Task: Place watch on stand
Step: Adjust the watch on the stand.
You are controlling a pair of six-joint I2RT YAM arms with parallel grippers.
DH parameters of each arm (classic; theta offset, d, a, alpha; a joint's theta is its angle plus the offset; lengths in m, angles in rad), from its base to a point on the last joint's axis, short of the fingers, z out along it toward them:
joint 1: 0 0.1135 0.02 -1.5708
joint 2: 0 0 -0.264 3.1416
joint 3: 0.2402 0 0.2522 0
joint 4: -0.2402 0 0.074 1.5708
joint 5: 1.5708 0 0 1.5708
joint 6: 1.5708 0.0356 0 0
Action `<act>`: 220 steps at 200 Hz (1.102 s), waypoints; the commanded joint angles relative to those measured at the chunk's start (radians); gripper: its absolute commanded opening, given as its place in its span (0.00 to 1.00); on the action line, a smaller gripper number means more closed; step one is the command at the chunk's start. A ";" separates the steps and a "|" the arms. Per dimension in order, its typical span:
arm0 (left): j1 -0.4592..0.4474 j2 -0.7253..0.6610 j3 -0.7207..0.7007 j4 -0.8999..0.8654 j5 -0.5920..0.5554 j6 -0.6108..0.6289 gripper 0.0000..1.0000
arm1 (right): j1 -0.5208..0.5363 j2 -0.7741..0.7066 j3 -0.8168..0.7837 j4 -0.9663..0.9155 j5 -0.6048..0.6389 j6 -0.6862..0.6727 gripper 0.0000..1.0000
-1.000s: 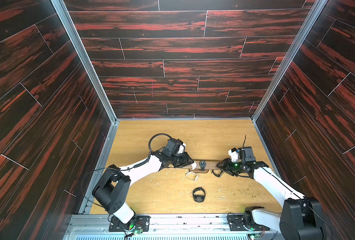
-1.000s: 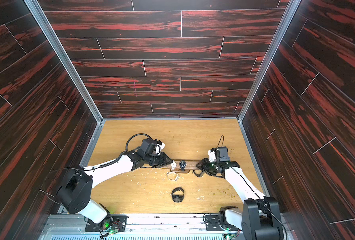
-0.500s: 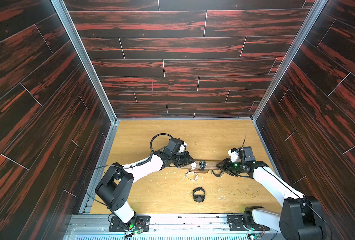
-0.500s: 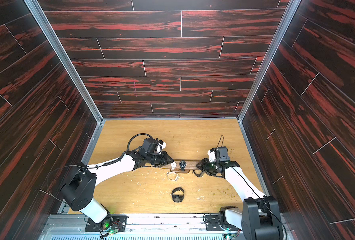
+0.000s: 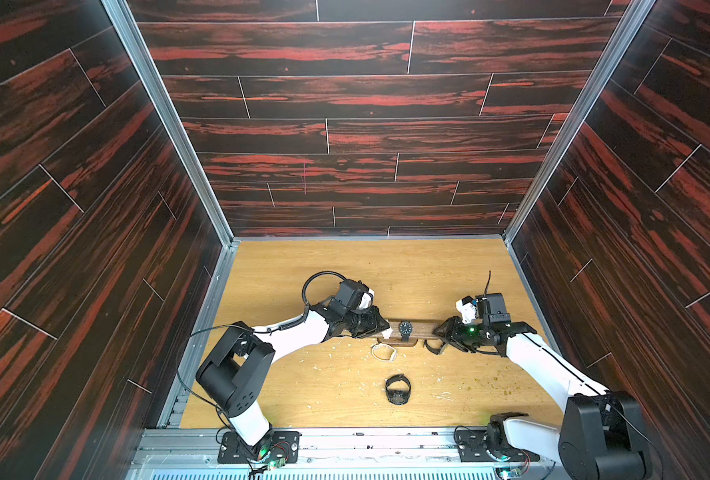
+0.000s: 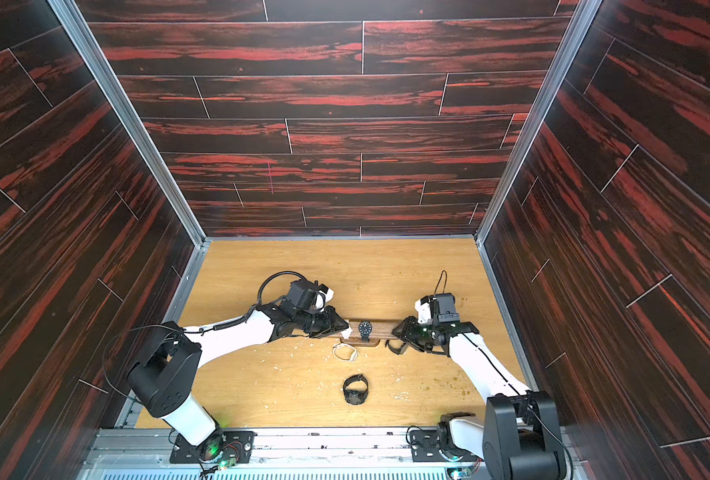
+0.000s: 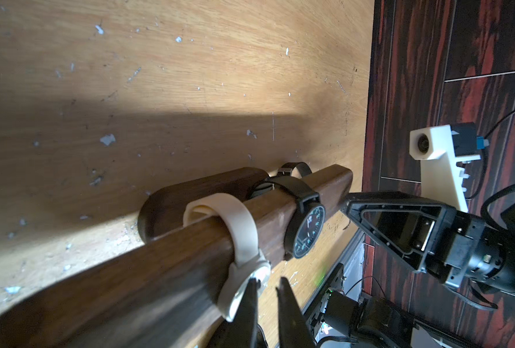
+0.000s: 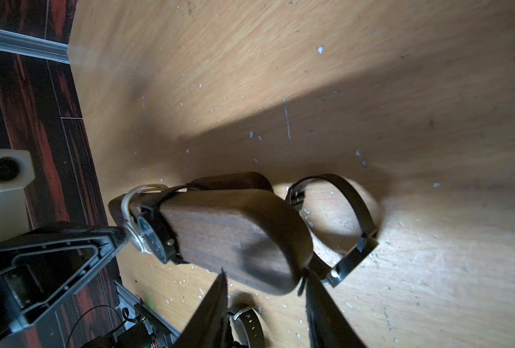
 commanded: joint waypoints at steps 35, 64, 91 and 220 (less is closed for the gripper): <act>-0.002 -0.071 0.025 -0.132 -0.079 0.073 0.18 | 0.000 0.008 0.010 -0.003 -0.015 -0.018 0.44; -0.001 -0.069 0.016 -0.125 -0.088 0.066 0.18 | -0.001 0.008 0.009 -0.001 -0.015 -0.018 0.44; -0.002 -0.043 0.017 -0.090 -0.071 0.046 0.19 | 0.001 0.010 0.005 0.001 -0.016 -0.019 0.44; -0.026 0.023 0.023 0.033 -0.012 -0.024 0.19 | -0.001 0.008 -0.002 0.008 -0.018 -0.014 0.44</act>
